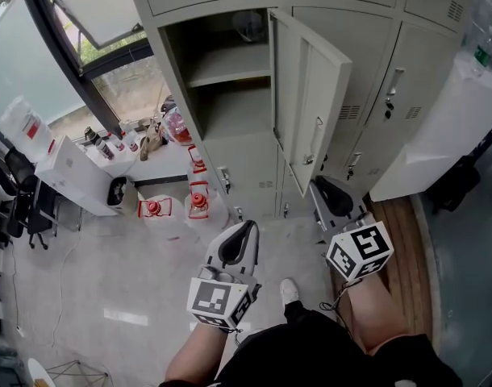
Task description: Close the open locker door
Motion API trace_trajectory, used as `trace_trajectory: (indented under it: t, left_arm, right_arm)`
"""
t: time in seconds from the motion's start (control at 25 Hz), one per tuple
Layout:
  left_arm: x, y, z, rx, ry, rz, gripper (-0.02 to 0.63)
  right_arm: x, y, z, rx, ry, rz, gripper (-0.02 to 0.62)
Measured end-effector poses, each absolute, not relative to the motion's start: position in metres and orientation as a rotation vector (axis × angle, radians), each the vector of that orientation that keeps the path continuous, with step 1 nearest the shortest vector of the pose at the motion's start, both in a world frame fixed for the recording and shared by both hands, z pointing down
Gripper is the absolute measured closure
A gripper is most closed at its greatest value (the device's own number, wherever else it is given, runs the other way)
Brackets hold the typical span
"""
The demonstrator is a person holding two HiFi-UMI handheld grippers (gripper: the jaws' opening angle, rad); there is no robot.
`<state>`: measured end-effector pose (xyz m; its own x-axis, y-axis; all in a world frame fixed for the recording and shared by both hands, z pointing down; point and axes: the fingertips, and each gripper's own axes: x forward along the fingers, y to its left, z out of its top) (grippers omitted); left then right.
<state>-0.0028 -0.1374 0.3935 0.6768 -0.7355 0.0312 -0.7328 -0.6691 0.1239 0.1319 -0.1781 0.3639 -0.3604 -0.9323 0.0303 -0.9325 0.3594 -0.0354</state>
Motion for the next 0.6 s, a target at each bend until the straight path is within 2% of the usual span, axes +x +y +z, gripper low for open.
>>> trace_trajectory:
  t: [0.04,0.12,0.36,0.6]
  left_arm:
    - [0.0,-0.139,0.392,2.756,-1.209,-0.038,0.584]
    - [0.005,-0.143,0.391,2.745,-1.203,-0.037,0.584]
    - [0.016,-0.154,0.392,2.76,-1.19,-0.019,0.584]
    - [0.02,-0.162,0.391,2.779,-1.189,-0.042,0.584]
  right_arm:
    - [0.135,-0.181,0.363,1.782,-2.583,0.071,0.477]
    - [0.143,-0.185,0.361,1.795,-2.573,0.068,0.471]
    - [0.156,-0.203,0.354,1.795,-2.574,0.064,0.388]
    - [0.16,-0.222,0.347,1.757,-2.602,0.081,0.356]
